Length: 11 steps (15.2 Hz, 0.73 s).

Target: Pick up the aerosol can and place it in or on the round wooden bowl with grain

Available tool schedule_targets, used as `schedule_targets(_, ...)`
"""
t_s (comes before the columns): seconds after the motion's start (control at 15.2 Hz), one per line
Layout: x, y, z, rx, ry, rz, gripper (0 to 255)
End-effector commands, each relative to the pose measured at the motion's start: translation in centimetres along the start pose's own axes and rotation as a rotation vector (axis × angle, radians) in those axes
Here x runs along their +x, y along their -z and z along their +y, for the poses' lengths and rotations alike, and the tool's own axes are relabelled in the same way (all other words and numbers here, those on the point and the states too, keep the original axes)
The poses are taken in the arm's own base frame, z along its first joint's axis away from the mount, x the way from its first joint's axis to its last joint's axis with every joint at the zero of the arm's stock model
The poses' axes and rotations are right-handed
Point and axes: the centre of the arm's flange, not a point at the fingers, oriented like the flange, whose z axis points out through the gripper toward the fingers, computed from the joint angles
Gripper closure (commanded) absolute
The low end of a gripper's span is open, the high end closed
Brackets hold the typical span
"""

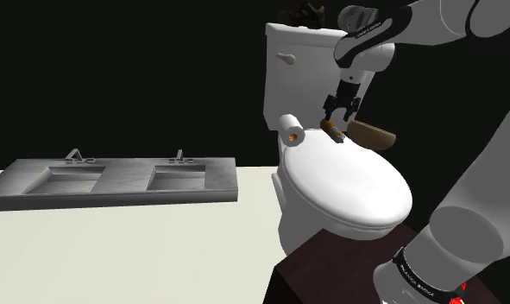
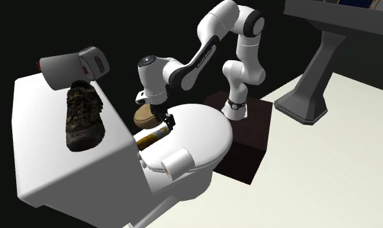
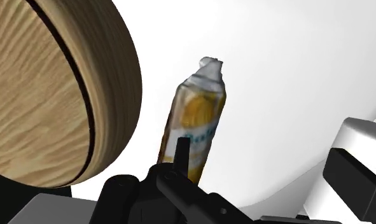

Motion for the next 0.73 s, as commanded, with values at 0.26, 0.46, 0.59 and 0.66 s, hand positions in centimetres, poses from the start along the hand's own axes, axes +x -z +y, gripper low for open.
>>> schedule_targets(0.26,4.9,-3.9,5.3,0.017,-0.059,-0.008,0)
schedule_targets(0.46,4.8,-5.5,5.3,0.017,-0.059,-0.008,0)
schedule_targets(0.59,4.8,-6.5,5.2,0.017,-0.059,-0.008,0)
schedule_targets(0.66,4.8,-7.1,5.2,0.017,-0.059,-0.008,0)
